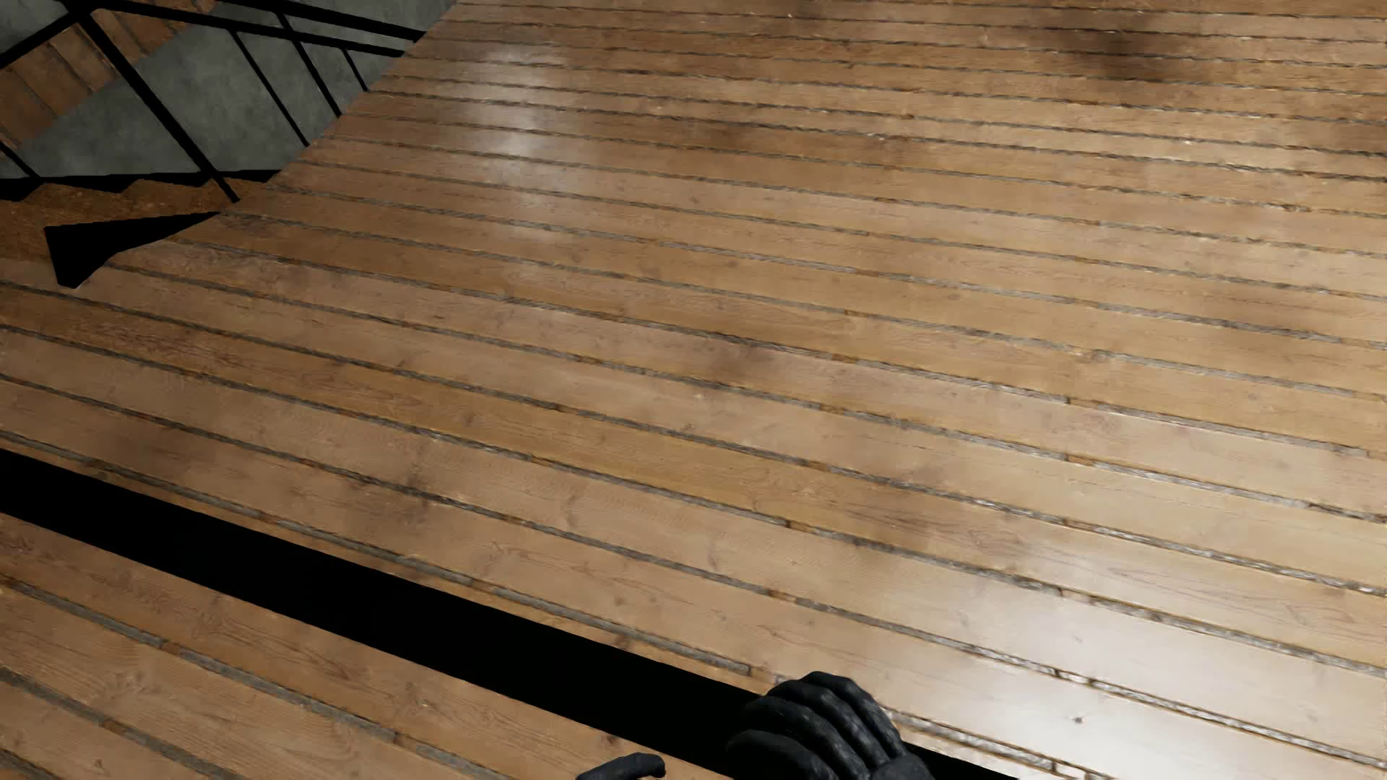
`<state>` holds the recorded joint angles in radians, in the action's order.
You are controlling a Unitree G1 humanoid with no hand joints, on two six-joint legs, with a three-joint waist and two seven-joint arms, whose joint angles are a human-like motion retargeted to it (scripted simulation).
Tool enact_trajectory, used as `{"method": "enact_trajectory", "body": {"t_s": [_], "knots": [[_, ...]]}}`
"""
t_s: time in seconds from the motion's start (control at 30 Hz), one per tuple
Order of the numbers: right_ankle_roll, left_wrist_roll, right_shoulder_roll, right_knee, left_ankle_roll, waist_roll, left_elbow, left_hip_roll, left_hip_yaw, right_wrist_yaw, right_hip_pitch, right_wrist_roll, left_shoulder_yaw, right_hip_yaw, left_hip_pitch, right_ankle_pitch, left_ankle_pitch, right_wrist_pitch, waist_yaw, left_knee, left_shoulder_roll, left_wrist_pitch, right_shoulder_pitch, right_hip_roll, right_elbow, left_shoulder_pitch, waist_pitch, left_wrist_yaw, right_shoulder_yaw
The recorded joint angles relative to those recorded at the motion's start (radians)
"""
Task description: Walk towards black sofa
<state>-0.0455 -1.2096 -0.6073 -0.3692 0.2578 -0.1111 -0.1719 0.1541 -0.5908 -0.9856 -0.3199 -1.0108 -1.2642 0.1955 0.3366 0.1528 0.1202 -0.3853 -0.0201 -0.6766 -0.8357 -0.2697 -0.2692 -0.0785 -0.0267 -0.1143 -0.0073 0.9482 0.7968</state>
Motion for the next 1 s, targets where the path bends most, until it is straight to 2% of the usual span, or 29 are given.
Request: {"method": "enact_trajectory", "body": {"t_s": [0.07,0.13,0.27,0.37,0.43,0.5,0.53,0.57,0.6,0.63,0.67,0.7,0.73,0.77,0.83,0.9,0.93,1.0], "knots": [[-0.012,-0.013,-0.008,0.036,-0.112,-0.004,-0.014,-0.065,0.095,0.000,0.019,0.015,0.013,-0.039,-0.057,-0.021,0.042,0.003,0.004,0.108,0.026,-0.014,0.004,0.018,0.005,-0.005,-0.009,-0.015,-0.005],[-0.029,-0.016,-0.012,0.062,-0.171,-0.006,-0.030,-0.109,0.185,0.000,0.025,0.020,0.017,-0.074,-0.092,-0.039,0.066,-0.003,0.005,0.192,0.050,-0.041,0.004,0.033,0.000,-0.007,-0.019,-0.024,-0.027],[-0.072,0.012,-0.015,0.093,-0.203,0.007,-0.044,-0.140,0.295,0.000,0.007,0.002,0.008,-0.165,-0.126,-0.084,0.080,-0.022,0.006,0.273,0.074,-0.075,0.001,0.051,-0.025,-0.014,-0.027,-0.017,-0.052],[-0.112,0.002,-0.044,0.090,-0.235,0.030,-0.031,-0.140,0.404,0.000,-0.048,-0.009,0.036,-0.274,-0.125,-0.128,0.083,-0.017,0.014,0.310,0.077,-0.074,0.023,0.061,-0.050,0.002,-0.019,-0.041,-0.012],[-0.141,0.024,-0.085,0.047,-0.252,0.056,-0.025,-0.128,0.502,0.001,-0.119,-0.038,0.046,-0.368,-0.114,-0.147,0.080,-0.004,0.022,0.330,0.090,-0.065,0.029,0.067,-0.044,0.007,-0.006,-0.041,0.029],[-0.185,-0.012,-0.109,0.050,-0.266,0.089,-0.017,-0.109,0.608,0.000,-0.176,-0.049,0.071,-0.475,-0.089,-0.190,0.064,0.008,0.030,0.349,0.103,-0.068,0.040,0.072,-0.058,0.018,0.017,0.000,0.062],[-0.189,-0.035,-0.111,0.079,-0.271,0.107,-0.012,-0.103,0.660,0.000,-0.206,-0.048,0.079,-0.482,-0.065,-0.210,0.053,0.016,0.036,0.349,0.106,-0.074,0.039,0.056,-0.062,0.023,0.032,0.019,0.065],[-0.114,-0.042,-0.107,0.101,-0.276,0.125,-0.009,-0.104,0.711,0.000,-0.241,-0.047,0.079,-0.374,-0.039,-0.200,0.038,0.022,0.045,0.350,0.107,-0.082,0.031,0.004,-0.063,0.026,0.046,0.029,0.060],[-0.065,-0.034,-0.104,0.119,-0.280,0.142,-0.010,-0.110,0.759,0.000,-0.263,-0.050,0.069,-0.216,-0.014,-0.160,0.024,0.023,0.053,0.353,0.107,-0.091,0.019,-0.060,-0.061,0.024,0.056,0.032,0.050],[-0.052,-0.024,-0.104,0.137,-0.285,0.155,-0.003,-0.121,0.805,0.000,-0.266,-0.055,0.047,-0.017,0.008,-0.107,0.011,0.024,0.060,0.358,0.101,-0.084,0.015,-0.131,-0.053,0.024,0.062,0.032,0.044],[-0.079,-0.026,-0.105,0.135,-0.288,0.167,-0.005,-0.136,0.850,0.000,-0.252,-0.071,0.041,0.205,0.026,-0.081,0.001,0.018,0.064,0.360,0.100,-0.085,0.019,-0.198,-0.054,0.027,0.067,0.031,0.034],[-0.066,-0.028,-0.112,0.098,-0.291,0.172,-0.009,-0.156,0.888,0.000,-0.235,-0.093,0.037,0.350,0.039,-0.097,-0.004,0.014,0.064,0.358,0.099,-0.085,0.014,-0.247,-0.050,0.025,0.070,0.030,0.025],[-0.049,-0.033,-0.129,0.041,-0.292,0.175,-0.013,-0.178,0.924,0.000,-0.214,-0.104,0.034,0.442,0.049,-0.106,-0.004,0.017,0.062,0.347,0.099,-0.083,-0.002,-0.288,-0.047,0.025,0.073,0.028,0.020],[-0.039,-0.028,-0.161,-0.027,-0.293,0.174,-0.023,-0.199,0.957,0.000,-0.197,-0.101,0.025,0.452,0.052,-0.093,0.000,0.022,0.056,0.334,0.105,-0.080,-0.042,-0.311,-0.030,0.012,0.077,0.022,0.017],[-0.037,-0.029,-0.223,-0.162,-0.292,0.172,-0.035,-0.240,1.020,0.005,-0.161,-0.052,0.018,0.376,0.043,-0.037,0.004,0.022,0.044,0.314,0.115,-0.071,-0.104,-0.325,0.000,0.012,0.080,0.013,0.035],[-0.040,-0.014,-0.234,-0.271,-0.291,0.174,-0.040,-0.283,1.084,0.019,-0.097,-0.015,0.025,0.331,0.024,0.004,0.002,0.033,0.034,0.304,0.115,-0.069,-0.114,-0.340,0.027,0.026,0.076,0.010,0.040],[-0.024,0.000,-0.220,-0.302,-0.291,0.175,-0.031,-0.301,1.119,0.020,-0.053,-0.006,0.028,0.341,0.014,0.024,-0.001,0.047,0.030,0.302,0.106,-0.069,-0.099,-0.361,0.025,0.035,0.071,0.008,0.036],[0.047,0.023,-0.163,-0.298,-0.290,0.181,-0.019,-0.329,1.198,0.004,0.072,0.017,0.044,0.500,-0.013,0.054,-0.016,0.050,0.032,0.314,0.095,-0.079,-0.053,-0.442,-0.024,0.049,0.050,-0.003,0.036]]}}
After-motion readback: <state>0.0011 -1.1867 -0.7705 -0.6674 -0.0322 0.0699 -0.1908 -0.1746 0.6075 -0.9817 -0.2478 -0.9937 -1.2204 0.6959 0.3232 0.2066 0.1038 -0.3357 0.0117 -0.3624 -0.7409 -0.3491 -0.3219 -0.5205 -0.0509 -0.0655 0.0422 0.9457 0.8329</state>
